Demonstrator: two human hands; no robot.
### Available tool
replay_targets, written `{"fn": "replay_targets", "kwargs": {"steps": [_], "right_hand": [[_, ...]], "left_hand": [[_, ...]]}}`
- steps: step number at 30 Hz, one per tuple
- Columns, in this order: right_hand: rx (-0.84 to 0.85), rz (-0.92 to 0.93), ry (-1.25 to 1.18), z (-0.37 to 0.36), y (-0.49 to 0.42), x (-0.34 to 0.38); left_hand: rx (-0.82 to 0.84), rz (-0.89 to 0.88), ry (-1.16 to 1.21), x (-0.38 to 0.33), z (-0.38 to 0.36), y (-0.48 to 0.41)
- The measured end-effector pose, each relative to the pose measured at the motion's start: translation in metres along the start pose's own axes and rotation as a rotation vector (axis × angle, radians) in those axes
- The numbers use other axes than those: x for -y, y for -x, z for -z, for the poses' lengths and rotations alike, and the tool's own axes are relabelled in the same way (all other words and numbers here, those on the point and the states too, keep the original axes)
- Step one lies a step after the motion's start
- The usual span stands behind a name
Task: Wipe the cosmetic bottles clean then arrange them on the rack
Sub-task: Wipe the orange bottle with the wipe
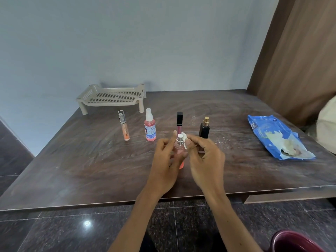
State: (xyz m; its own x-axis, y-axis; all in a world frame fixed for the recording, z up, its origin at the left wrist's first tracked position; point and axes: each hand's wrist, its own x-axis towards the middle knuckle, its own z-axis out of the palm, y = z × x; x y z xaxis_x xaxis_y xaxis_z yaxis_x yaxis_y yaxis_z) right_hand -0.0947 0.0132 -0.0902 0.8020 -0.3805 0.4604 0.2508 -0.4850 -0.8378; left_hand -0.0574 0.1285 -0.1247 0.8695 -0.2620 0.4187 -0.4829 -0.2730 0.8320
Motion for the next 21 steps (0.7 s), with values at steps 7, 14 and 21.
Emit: {"fn": "replay_targets", "kwargs": {"steps": [7,14,21], "right_hand": [[-0.058,0.044,-0.024,0.005,0.013,0.005],[0.01,0.035,0.062,-0.003,-0.006,0.001],[0.001,0.072,0.059,0.004,0.001,0.003]], "left_hand": [[-0.177,-0.112,-0.044,0.003,0.0,0.002],[-0.113,-0.096,-0.078,0.002,0.001,0.004],[-0.108,-0.088,-0.08,0.001,0.0,0.004]]}}
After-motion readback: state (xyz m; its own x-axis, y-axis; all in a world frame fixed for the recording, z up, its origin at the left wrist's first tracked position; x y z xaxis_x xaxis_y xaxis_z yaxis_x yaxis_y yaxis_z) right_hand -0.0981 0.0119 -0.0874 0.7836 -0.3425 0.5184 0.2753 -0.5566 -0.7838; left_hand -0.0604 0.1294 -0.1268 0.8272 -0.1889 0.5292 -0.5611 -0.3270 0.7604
